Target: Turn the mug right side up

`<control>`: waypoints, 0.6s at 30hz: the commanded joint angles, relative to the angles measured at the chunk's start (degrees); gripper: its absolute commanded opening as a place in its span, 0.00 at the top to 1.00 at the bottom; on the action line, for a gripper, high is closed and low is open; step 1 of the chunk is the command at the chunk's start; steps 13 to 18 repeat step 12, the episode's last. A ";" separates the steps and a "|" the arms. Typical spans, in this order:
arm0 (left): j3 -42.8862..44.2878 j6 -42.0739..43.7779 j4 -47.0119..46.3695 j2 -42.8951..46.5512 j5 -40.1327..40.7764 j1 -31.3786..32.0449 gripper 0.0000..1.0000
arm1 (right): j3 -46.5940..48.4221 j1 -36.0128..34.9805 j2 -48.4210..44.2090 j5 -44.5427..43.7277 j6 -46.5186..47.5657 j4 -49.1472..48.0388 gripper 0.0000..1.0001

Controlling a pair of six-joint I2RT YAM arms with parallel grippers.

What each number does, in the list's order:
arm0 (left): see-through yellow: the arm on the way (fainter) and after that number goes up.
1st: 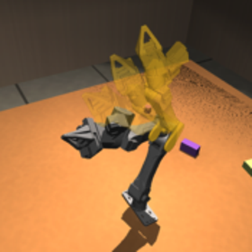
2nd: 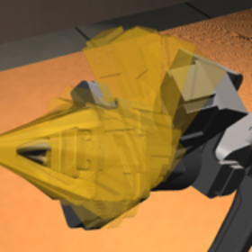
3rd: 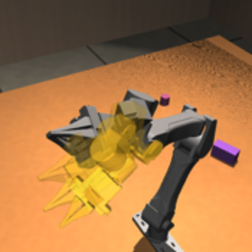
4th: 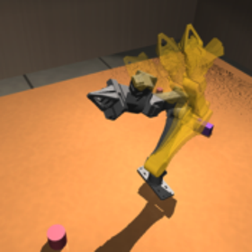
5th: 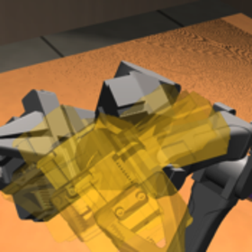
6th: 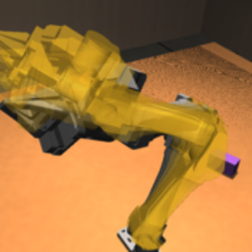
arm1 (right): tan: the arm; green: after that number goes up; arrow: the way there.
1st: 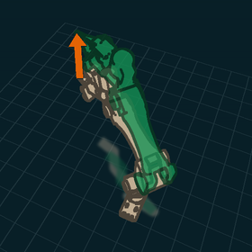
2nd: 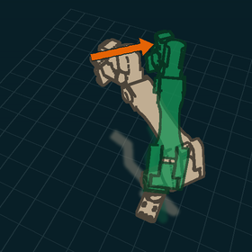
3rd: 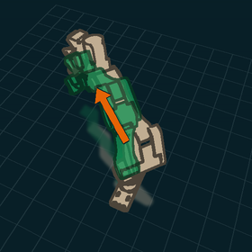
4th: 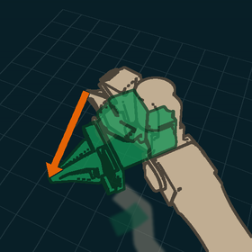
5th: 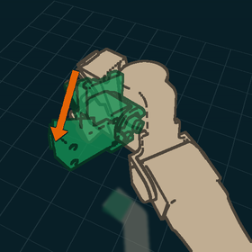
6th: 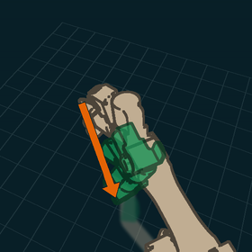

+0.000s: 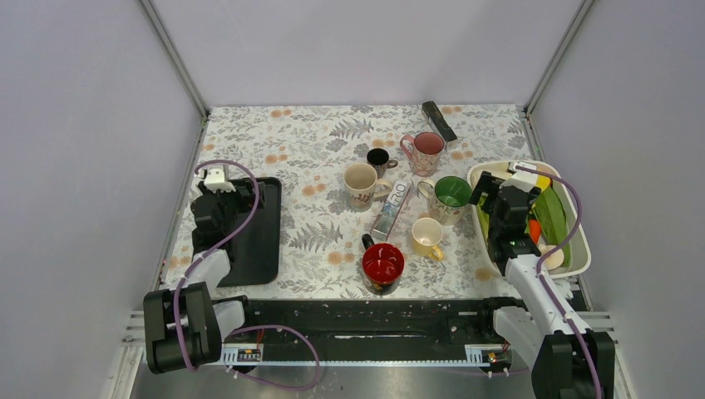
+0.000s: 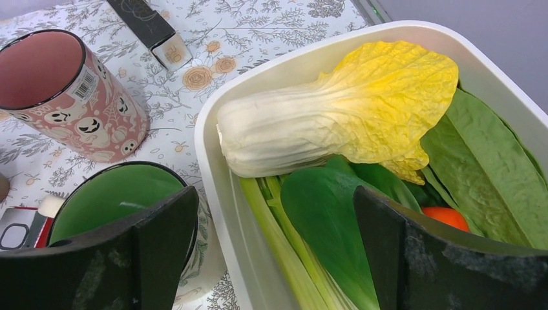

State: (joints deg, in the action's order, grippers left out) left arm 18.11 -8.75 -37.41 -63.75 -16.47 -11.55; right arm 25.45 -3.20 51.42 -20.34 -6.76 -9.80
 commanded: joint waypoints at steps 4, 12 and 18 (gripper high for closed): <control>0.23 -0.56 -4.14 0.18 1.65 -0.22 0.01 | 0.09 0.22 -0.03 -1.01 -0.30 -3.73 0.01; 0.57 0.24 -2.35 1.19 1.36 -0.23 0.01 | 0.26 0.21 0.03 -0.32 -0.40 -3.87 0.01; 0.57 0.24 -2.35 1.19 1.36 -0.23 0.01 | 0.26 0.21 0.03 -0.32 -0.40 -3.87 0.01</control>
